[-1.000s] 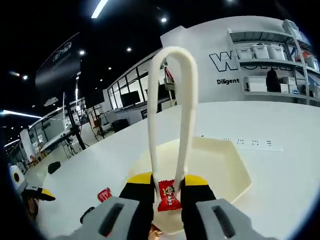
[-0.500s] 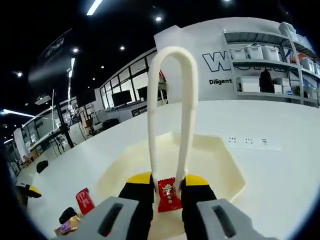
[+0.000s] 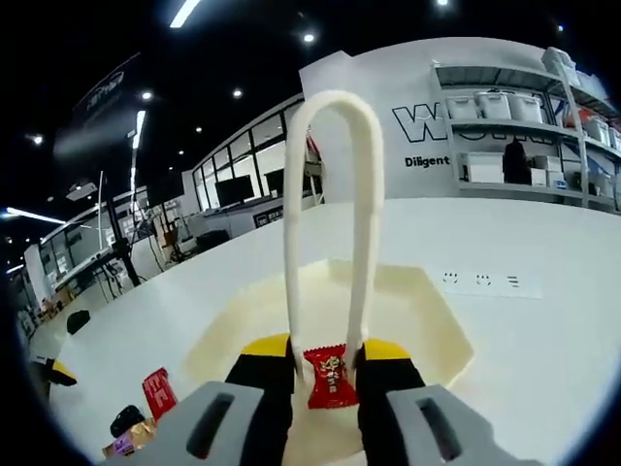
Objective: Place the target food into the container with the food tongs after gripping and lifting it, then release it inside without dropping or visibly crushing the food.
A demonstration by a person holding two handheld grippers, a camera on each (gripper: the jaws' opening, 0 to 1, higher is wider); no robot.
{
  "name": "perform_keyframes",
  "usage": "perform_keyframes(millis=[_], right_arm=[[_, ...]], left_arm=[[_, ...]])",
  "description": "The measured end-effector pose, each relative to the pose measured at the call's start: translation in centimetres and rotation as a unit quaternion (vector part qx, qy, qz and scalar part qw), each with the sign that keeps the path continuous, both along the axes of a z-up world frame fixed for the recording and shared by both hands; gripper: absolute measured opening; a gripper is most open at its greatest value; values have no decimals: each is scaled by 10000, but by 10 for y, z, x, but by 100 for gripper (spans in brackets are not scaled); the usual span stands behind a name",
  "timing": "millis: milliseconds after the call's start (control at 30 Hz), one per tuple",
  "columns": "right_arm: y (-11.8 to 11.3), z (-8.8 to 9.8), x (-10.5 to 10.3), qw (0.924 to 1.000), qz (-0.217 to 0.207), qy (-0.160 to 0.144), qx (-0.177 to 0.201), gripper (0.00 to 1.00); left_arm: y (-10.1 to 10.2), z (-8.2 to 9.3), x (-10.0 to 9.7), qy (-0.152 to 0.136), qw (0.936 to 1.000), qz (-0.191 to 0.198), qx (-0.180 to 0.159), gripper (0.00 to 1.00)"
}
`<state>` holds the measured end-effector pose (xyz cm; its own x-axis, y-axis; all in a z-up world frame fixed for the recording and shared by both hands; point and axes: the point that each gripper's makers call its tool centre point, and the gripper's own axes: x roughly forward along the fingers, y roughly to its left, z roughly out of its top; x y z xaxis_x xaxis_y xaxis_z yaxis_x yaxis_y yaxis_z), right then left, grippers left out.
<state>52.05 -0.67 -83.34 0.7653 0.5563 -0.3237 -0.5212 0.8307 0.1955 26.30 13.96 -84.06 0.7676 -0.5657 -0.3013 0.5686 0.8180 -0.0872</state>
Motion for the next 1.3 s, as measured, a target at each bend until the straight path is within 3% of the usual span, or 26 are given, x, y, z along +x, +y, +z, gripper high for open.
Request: perform_keyframes(millis=[400,500,767,1300], right_arm=[[-6,8,-16,9999,15,80,109,18],[-5,4,-19,9995,59,264,162,18],[3,3,-34,9992,246,308,-21,18],[5,2,-55,9979,335,561,-39,16]], left_arm=[[-9,5,-7,-54,9999,-94,-46,77],[-12,7,-9,-60,9999,-122,-57,77],[-17,11,-15,-118,9998,-174,-43,77],[-22,24,-25,-236,9994,-212,-149,77]])
